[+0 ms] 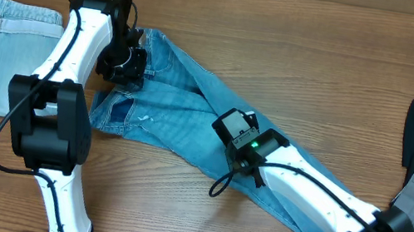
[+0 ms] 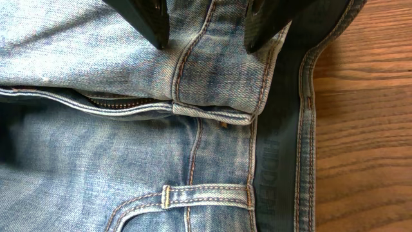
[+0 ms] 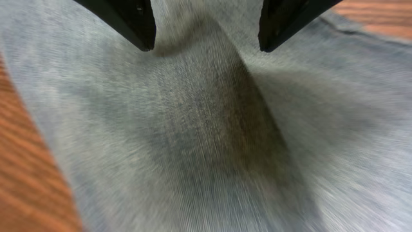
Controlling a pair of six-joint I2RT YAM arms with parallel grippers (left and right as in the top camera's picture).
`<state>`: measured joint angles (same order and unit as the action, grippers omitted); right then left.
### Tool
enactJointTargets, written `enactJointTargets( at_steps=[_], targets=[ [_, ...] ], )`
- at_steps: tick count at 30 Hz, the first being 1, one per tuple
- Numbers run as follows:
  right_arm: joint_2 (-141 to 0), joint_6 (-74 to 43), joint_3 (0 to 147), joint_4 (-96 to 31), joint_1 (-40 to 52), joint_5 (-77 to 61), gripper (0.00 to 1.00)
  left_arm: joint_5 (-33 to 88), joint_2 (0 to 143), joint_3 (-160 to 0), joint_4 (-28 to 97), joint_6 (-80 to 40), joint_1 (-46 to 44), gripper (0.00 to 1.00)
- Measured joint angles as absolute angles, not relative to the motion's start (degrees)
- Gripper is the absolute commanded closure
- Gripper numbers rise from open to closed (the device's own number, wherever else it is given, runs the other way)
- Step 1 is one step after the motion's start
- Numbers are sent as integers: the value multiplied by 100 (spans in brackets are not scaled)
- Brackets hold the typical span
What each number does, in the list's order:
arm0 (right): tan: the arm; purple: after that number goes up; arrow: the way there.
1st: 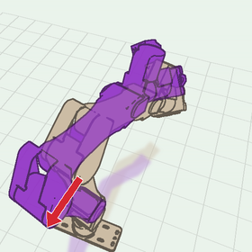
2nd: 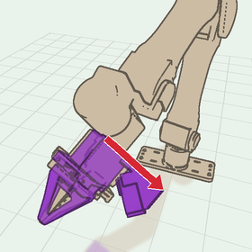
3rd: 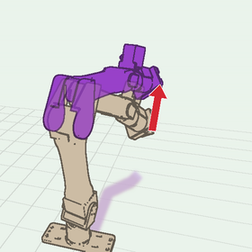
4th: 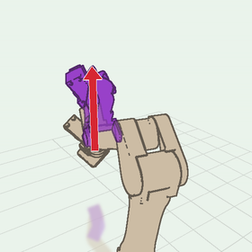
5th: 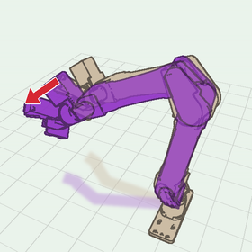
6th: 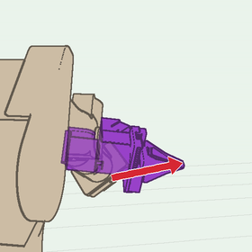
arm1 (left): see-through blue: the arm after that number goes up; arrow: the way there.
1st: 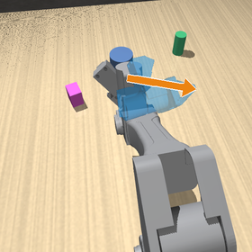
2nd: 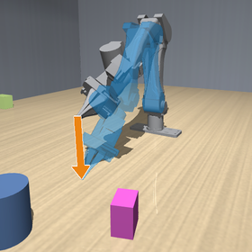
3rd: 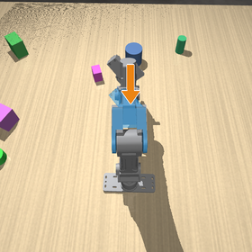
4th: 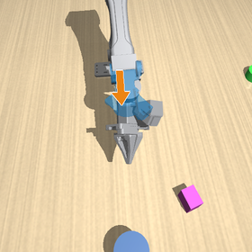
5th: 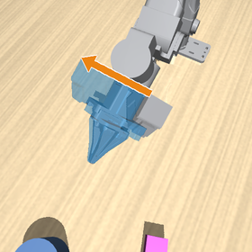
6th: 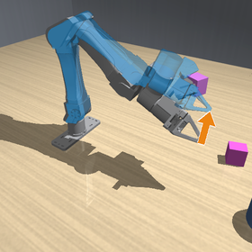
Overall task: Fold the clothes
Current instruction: 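Grasp a jeans leg with the right gripper and pull it rightward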
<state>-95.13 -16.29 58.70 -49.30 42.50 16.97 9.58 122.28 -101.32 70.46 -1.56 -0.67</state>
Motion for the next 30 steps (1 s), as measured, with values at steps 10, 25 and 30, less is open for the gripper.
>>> enactJointTargets(
  at_steps=[10, 25, 30],
  targets=[
    [-9913, -1557, 6696, -5693, 4252, 2764, 96, 937, 12228, -10132, 7067, -309, -67, 84],
    [-10562, 132, 7618, -2397, 2401, 1820, 96, 1376, 12228, -10132, 6147, -408, -67, 90],
    [-11483, 279, 7616, -1127, 2237, 1365, 96, 1747, 12228, -10136, 5133, -388, -67, 83]
  ],
)
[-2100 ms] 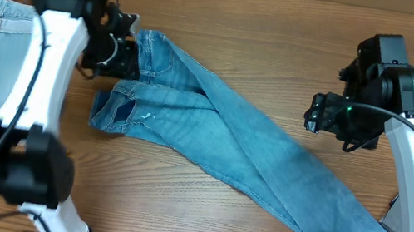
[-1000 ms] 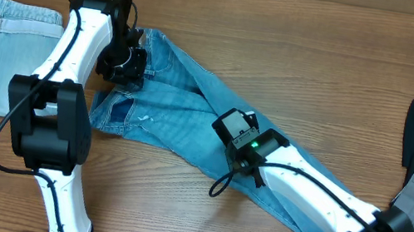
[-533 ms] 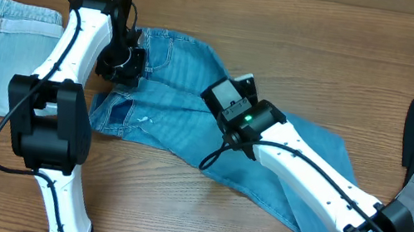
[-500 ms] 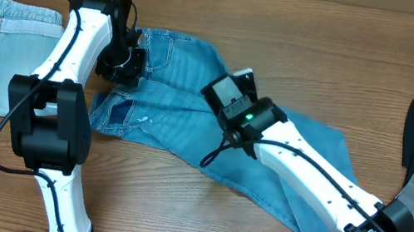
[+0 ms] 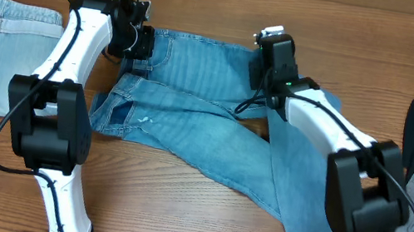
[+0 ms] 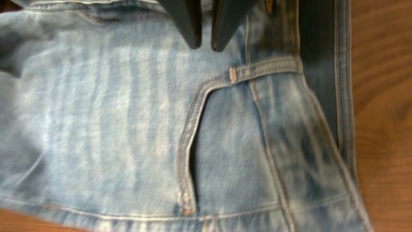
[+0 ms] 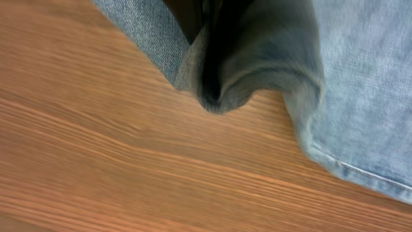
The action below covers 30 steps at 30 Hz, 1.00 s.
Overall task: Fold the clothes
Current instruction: 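Grasp a jeans leg with the right gripper and pull it rightward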
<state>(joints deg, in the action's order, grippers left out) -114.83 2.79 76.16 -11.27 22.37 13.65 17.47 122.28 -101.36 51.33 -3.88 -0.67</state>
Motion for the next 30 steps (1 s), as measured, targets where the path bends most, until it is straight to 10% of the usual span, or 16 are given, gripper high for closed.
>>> enactJointTargets(
  at_steps=[3, 6, 9, 19, 30],
  targets=[
    [-11804, 307, 7616, -624, 2237, 1291, 96, 1754, 12228, -10136, 4790, -388, -67, 86],
    [-11878, 327, 7616, -344, 2213, 1251, 45, 1695, 12243, -10136, 4532, -388, -80, 85],
    [-11874, 327, 7811, -919, 2198, 1243, 15, 1559, 12394, -10136, 4460, -388, -143, 89],
    [-9791, -838, 8816, -6283, 1946, 1146, 19, 676, 13170, -10143, 4198, -388, -228, 87],
    [-9922, -1463, 8582, -7669, 1317, 405, 13, -624, 13216, -10158, 3697, -239, 274, 72]
  ],
)
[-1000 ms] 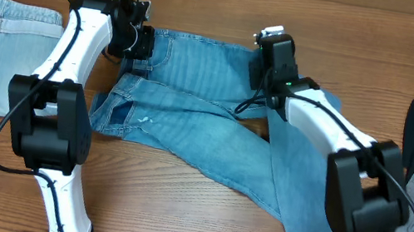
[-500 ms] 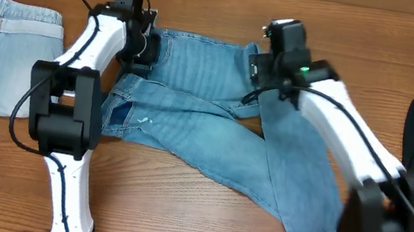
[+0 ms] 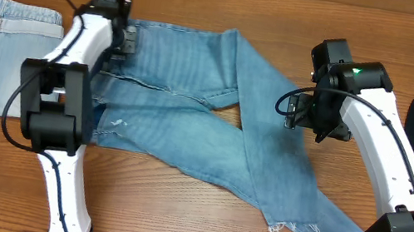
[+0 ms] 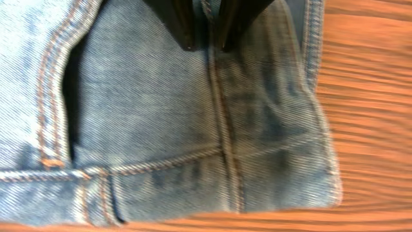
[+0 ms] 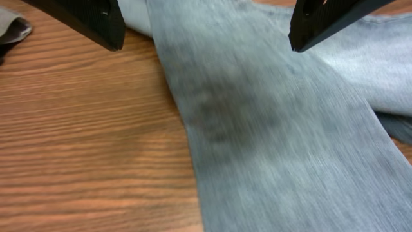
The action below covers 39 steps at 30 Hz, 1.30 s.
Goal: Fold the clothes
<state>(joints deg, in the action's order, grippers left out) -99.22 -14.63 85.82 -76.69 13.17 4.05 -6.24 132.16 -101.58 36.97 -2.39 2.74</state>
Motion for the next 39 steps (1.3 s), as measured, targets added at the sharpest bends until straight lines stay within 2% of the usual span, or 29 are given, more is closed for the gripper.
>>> enactJointTargets(
  at_steps=[3, 5, 6, 8, 11, 16, 24, 26, 27, 28, 31, 32, 33, 39],
  targets=[
    [-9922, -1232, 8580, -7655, 1328, -58, 14, -687, 13229, -10165, 3573, -222, 613, 47],
    [-9922, -849, 8578, -7594, 1382, -434, 18, -622, 13244, -10326, 3697, -150, 687, 15],
    [-9922, -753, 8576, -7583, 1426, -523, 20, -567, 13244, -10490, 3854, -139, 687, 12],
    [-9922, -578, 8573, -7679, 1590, -722, 27, -346, 13220, -11351, 4451, -222, 626, 14],
    [-9922, -663, 8552, -7666, 2003, -810, 28, -242, 12748, -12339, 5758, -642, 425, 13],
    [-9926, -1505, 7461, -6466, 2877, -591, 28, -110, 11559, -12746, 7384, -1177, 34, 11],
    [-9937, -2040, 5975, -4628, 3452, 600, 28, -104, 11649, -12521, 7498, -1212, 49, 10],
    [-9939, -2075, 5627, -4195, 3454, 659, 33, -104, 11649, -12407, 7498, -1212, 49, 9],
    [-9939, -2084, 5546, -4119, 3457, 679, 37, -104, 11649, -12385, 7500, -1212, 49, 9],
    [-9939, -2078, 5485, -4034, 3454, 709, 50, -104, 11649, -12376, 7502, -1214, 49, 9],
    [-9937, -2095, 5468, -3999, 3454, 821, 73, -104, 11649, -12376, 7505, -1219, 49, 10],
    [-9937, -2086, 5468, -4012, 3452, 834, 89, -104, 11649, -12376, 7518, -1238, 49, 11],
    [-9937, -2082, 5474, -4051, 3457, 840, 96, -104, 11649, -12374, 7520, -1258, 49, 14],
    [-9937, -2095, 6233, -5207, 3454, 871, 96, -62, 11649, -12372, 7592, -1389, 49, 15]
  ],
)
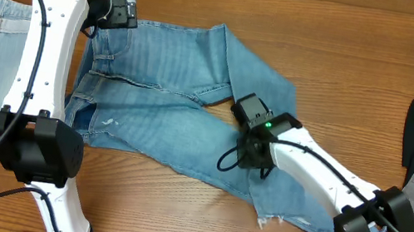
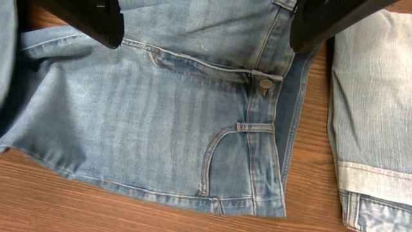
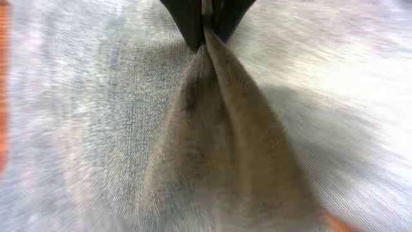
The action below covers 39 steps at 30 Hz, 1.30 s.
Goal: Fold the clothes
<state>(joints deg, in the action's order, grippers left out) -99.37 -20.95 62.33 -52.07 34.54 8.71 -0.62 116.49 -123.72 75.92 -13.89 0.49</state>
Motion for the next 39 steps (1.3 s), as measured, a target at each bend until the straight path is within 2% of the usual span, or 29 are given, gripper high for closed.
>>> enactJointTargets(
  at_steps=[5, 9, 14, 26, 30, 35, 39],
  targets=[
    [-9939, -1645, 7347, -5734, 3114, 1188, 96, -60, 11649, -12368, 7662, -1468, 49, 15],
    [-9939, -1066, 7575, -5824, 2303, 1247, 96, -62, 11649, -12368, 7699, -1470, 49, 16],
    [-9939, -766, 7579, -4799, 1411, 1253, 96, -60, 11649, -12368, 7671, -1492, 49, 16],
    [-10025, -744, 7585, -3726, 405, 1295, 96, -60, 11649, -12368, 7625, -1494, 45, 15],
    [-10213, -1070, 7896, -5148, 71, 1345, 96, -62, 11679, -12368, 7612, -1494, -19, 15],
    [-10248, -1284, 9384, -7181, -67, 1118, 96, -62, 11740, -12361, 7605, -1492, -128, 15],
    [-10250, -1330, 9741, -7627, -67, 904, 96, -62, 11740, -12361, 7607, -1492, -128, 14]
  ],
)
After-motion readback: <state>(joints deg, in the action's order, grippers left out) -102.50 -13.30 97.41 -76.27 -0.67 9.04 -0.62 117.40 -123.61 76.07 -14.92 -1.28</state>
